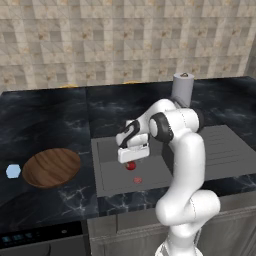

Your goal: Pick the tomato from the sink and place it in the bowl. Then pick the bowl and place it in the microwave. Then close the microwave door and press the start button.

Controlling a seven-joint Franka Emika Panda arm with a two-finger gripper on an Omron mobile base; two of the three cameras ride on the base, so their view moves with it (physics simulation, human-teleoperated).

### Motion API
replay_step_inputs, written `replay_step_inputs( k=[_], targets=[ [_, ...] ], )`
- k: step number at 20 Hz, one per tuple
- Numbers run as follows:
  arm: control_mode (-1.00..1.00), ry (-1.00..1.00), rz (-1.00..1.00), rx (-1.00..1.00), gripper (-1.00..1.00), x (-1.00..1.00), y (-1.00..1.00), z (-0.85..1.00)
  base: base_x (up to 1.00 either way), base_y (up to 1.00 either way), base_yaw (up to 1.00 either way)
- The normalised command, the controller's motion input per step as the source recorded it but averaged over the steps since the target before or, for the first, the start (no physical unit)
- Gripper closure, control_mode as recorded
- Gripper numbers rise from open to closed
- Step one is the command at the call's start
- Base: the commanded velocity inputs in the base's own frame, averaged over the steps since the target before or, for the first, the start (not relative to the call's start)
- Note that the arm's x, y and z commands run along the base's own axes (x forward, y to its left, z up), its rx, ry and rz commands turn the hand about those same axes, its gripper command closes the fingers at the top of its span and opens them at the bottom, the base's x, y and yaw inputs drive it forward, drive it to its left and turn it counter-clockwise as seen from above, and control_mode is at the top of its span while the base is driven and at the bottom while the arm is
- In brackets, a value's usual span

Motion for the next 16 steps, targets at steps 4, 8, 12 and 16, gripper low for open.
replay_step_inputs(
  k=[4,8,12,16],
  targets=[
    [-1.00,0.00,0.00,-0.01,-1.00,0.41,0.00,-0.41,0.00,0.00,0.00],
    [-1.00,0.00,0.00,-0.02,-1.00,0.30,0.00,-0.41,0.00,0.00,0.00],
    [-1.00,0.00,0.00,-0.01,-1.00,0.35,0.00,-0.35,0.00,0.00,0.00],
    [-1.00,0.00,0.00,0.00,-1.00,0.28,0.00,-0.19,0.00,0.00,0.00]
  ],
)
